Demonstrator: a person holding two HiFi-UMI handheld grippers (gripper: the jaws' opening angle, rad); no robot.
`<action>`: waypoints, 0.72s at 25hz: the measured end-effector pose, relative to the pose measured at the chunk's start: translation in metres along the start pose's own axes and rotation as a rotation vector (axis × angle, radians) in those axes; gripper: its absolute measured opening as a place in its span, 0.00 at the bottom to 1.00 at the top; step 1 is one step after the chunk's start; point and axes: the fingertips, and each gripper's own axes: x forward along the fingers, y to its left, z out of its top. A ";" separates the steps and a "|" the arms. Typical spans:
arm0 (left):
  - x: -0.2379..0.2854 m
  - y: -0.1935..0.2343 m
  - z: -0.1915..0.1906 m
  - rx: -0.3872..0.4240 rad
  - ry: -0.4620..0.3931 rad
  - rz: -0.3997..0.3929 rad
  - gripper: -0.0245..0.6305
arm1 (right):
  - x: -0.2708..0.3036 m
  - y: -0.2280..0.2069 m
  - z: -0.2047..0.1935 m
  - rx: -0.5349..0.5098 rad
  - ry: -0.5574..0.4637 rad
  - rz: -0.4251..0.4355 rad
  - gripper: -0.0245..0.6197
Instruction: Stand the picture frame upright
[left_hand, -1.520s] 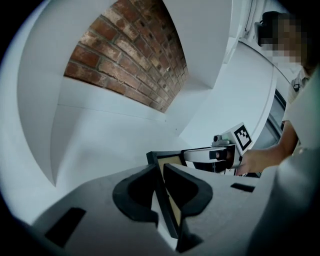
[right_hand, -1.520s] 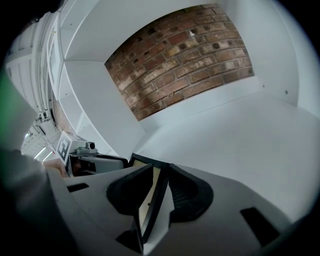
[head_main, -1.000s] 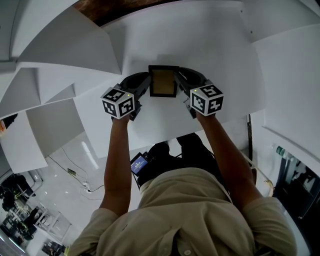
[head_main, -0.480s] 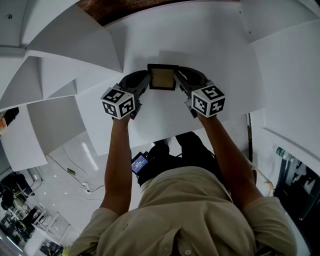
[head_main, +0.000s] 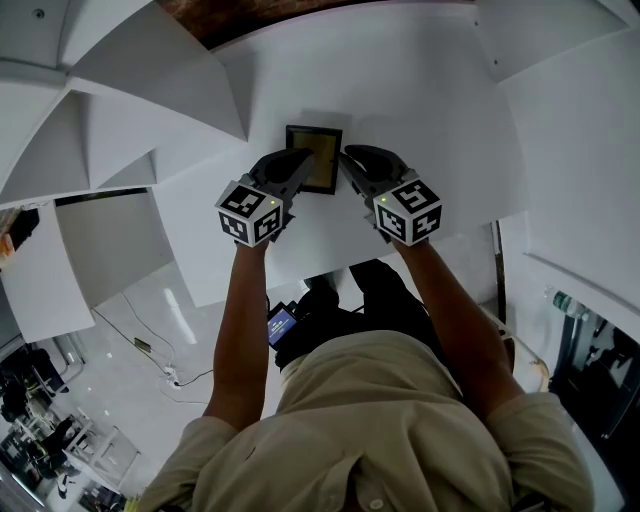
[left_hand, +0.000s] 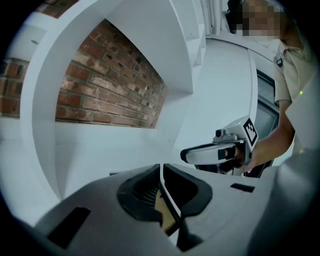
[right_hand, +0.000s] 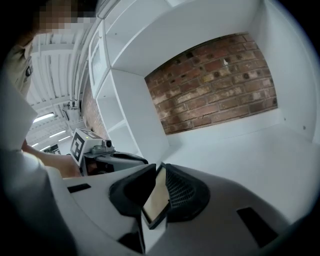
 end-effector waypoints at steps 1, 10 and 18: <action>-0.002 0.002 -0.003 0.001 0.010 0.013 0.08 | 0.000 -0.001 -0.003 0.003 0.010 -0.017 0.13; -0.016 0.079 -0.051 -0.077 0.201 0.228 0.08 | 0.040 -0.050 -0.065 0.187 0.237 -0.124 0.20; 0.011 0.106 -0.062 -0.099 0.284 0.254 0.11 | 0.084 -0.077 -0.090 0.269 0.368 -0.183 0.26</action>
